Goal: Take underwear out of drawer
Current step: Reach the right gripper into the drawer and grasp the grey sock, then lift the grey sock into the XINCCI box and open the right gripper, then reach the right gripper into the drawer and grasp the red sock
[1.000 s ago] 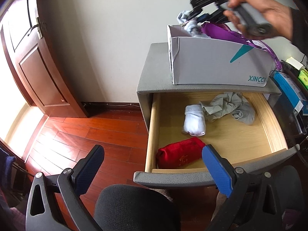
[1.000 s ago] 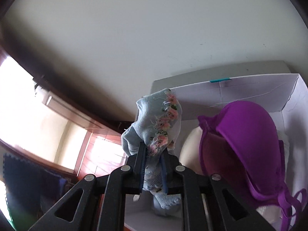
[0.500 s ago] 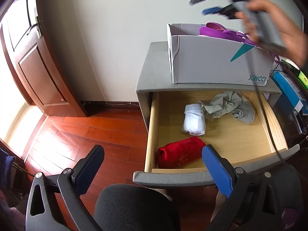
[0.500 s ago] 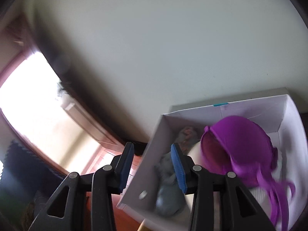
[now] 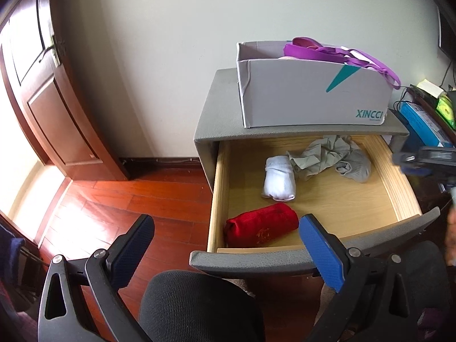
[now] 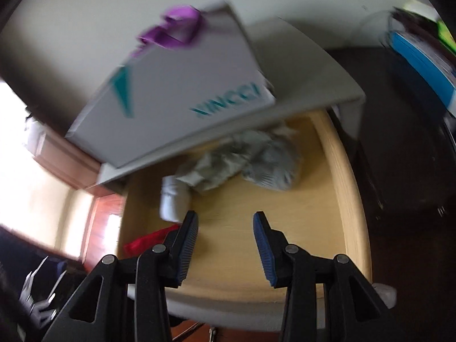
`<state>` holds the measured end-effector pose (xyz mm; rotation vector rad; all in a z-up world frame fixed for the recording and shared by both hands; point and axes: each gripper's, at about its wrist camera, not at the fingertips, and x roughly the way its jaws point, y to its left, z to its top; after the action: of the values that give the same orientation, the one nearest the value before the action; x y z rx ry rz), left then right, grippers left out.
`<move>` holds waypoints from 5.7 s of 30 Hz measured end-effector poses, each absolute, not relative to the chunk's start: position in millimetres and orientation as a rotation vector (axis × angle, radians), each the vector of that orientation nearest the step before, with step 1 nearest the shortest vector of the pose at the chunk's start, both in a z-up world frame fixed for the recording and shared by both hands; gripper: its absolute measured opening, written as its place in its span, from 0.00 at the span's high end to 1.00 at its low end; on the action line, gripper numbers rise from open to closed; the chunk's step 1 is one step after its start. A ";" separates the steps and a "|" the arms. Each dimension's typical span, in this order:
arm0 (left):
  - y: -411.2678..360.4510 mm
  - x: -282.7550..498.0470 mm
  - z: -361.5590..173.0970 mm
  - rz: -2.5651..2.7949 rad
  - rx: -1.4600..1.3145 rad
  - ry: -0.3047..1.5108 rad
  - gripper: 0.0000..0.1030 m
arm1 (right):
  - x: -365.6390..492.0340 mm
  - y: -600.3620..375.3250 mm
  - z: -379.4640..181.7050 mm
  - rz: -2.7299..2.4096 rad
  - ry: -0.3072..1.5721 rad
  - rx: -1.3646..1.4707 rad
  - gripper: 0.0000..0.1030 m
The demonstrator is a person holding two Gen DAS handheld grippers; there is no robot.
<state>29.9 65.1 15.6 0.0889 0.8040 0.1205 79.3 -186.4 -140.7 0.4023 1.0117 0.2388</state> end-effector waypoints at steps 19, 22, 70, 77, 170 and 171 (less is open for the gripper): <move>67.6 35.6 8.3 0.102 0.085 0.836 0.01 | 122.0 -96.4 -200.2 0.277 1.046 -0.799 0.55; 61.0 33.2 7.5 0.108 0.128 0.817 0.01 | 118.0 -83.9 -216.3 0.296 0.967 -1.033 0.48; 34.7 42.2 13.5 0.087 0.184 0.786 0.01 | 86.3 -168.2 -22.7 0.666 0.908 -0.278 0.78; 44.4 40.3 18.0 0.079 0.148 0.776 0.01 | 116.3 -160.0 65.1 0.666 0.798 -0.153 0.78; 125.0 53.1 -85.5 0.212 -0.539 1.155 0.00 | 123.9 57.8 -214.4 1.146 1.204 -0.759 0.72; 124.6 52.7 -85.6 0.213 -0.535 1.154 0.00 | 122.8 52.2 -214.8 1.126 1.202 -0.745 0.73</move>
<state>52.7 124.6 -85.6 -0.5350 1.1540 0.2132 122.8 52.2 -214.8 -0.7448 1.2023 1.1263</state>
